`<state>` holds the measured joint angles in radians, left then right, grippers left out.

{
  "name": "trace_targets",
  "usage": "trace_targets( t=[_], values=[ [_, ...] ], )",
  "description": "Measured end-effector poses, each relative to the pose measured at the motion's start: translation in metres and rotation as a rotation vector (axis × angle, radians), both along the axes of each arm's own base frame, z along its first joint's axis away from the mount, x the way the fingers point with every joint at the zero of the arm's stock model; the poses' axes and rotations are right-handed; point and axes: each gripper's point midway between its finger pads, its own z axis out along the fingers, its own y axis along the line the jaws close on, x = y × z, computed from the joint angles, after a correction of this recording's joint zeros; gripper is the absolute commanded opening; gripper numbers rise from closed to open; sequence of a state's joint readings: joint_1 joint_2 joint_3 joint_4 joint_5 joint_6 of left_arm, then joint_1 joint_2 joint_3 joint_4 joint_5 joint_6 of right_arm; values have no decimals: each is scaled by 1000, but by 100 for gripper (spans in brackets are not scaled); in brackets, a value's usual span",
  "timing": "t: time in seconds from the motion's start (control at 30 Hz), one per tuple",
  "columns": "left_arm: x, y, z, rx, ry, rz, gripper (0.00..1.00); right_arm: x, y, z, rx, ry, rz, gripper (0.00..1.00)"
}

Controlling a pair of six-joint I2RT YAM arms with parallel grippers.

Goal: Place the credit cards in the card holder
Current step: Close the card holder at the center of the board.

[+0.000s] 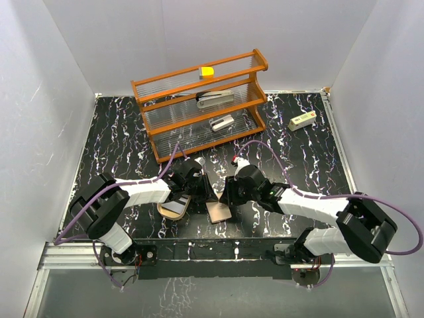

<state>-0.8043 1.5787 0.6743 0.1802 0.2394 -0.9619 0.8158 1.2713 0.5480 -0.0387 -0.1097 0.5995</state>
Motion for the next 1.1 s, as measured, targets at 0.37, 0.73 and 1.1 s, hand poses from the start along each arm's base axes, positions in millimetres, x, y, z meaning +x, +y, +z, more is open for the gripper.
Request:
trace_targets(
  t=[0.37,0.73,1.1],
  values=[
    [0,1,-1,10,18,31,10,-7,5,-19,-9,66,44,20],
    [0,1,-1,9,28,43,10,-11,10,-16,20,84,66,20],
    [1,2,-1,11,28,45,9,-12,6,-17,-26,112,65,13]
  ],
)
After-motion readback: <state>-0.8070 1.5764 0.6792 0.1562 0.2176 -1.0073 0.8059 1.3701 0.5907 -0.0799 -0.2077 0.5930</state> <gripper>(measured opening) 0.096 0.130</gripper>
